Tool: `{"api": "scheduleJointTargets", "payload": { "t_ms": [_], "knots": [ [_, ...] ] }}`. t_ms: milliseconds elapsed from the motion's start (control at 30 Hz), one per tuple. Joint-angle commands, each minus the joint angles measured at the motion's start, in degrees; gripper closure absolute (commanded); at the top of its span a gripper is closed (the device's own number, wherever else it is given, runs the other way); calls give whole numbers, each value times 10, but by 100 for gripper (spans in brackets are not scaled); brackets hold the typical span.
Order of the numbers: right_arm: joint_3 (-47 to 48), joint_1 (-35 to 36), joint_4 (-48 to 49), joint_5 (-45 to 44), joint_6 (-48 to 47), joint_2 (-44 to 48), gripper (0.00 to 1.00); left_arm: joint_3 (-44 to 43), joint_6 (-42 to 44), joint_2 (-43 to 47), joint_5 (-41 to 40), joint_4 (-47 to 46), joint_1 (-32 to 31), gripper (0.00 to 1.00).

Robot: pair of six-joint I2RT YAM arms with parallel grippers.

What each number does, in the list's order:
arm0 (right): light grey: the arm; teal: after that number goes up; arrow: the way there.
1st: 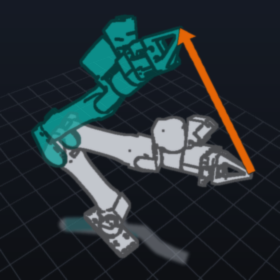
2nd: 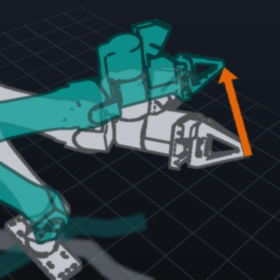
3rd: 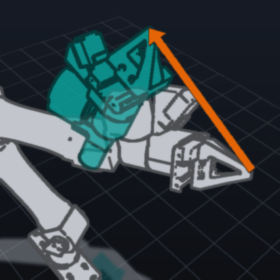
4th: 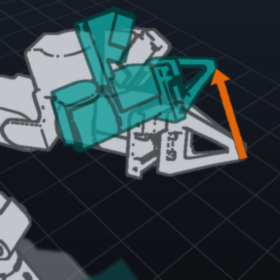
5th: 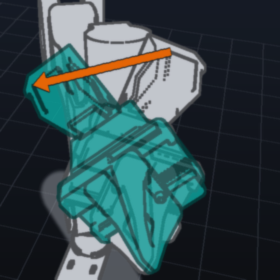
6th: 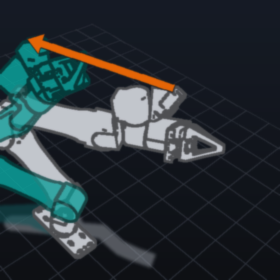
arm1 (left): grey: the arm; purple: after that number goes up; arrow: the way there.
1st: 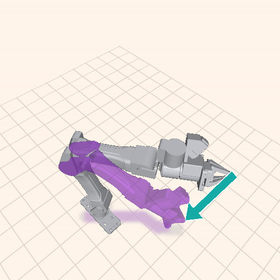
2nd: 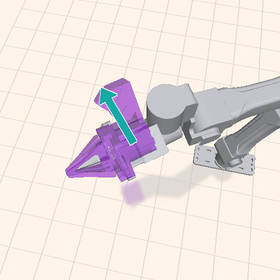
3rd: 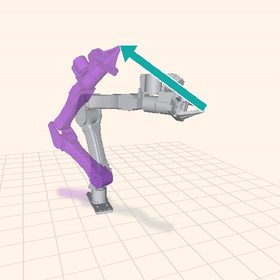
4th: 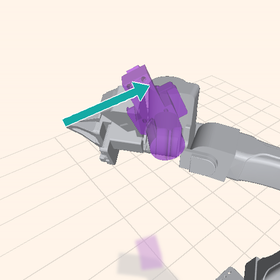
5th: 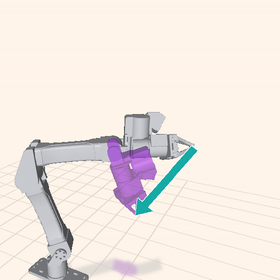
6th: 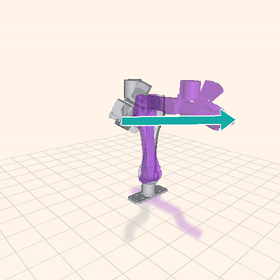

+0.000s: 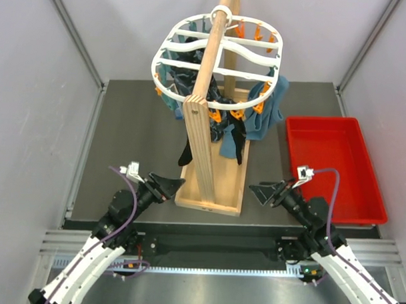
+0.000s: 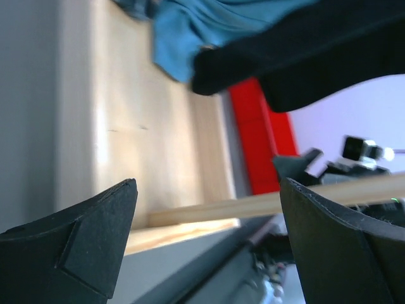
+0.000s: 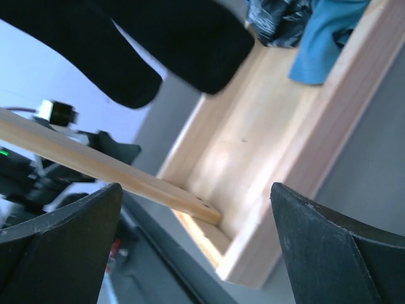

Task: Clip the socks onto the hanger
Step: Reset both arms

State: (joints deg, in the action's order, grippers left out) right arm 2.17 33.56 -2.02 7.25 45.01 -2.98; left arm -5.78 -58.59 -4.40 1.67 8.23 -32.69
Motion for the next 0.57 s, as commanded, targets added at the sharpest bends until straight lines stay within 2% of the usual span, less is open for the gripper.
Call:
{"api": "scheduleJointTargets", "payload": {
  "t_ms": [0, 33, 100, 233, 400, 533],
  "knots": [
    [-103, -7, 12, -8, 99, 86, 0, 49, -85, 14, 92, -189, 3, 1],
    [-106, -7, 17, -10, 111, 48, 0, 75, -106, 34, 103, -223, 3, 1],
    [-107, -7, 8, -21, 117, 34, 0, 138, -164, 11, 105, -328, 2, 1],
    [-106, -7, -50, -31, 117, 99, 0, 138, -146, 31, 100, -319, 2, 1],
    [-107, -7, -19, -20, 110, 49, 0, 136, -152, 34, 98, -286, 2, 1],
    [-107, -7, -35, -19, 106, 73, 0, 136, -153, 35, 103, -279, 2, 1]
  ]
}}
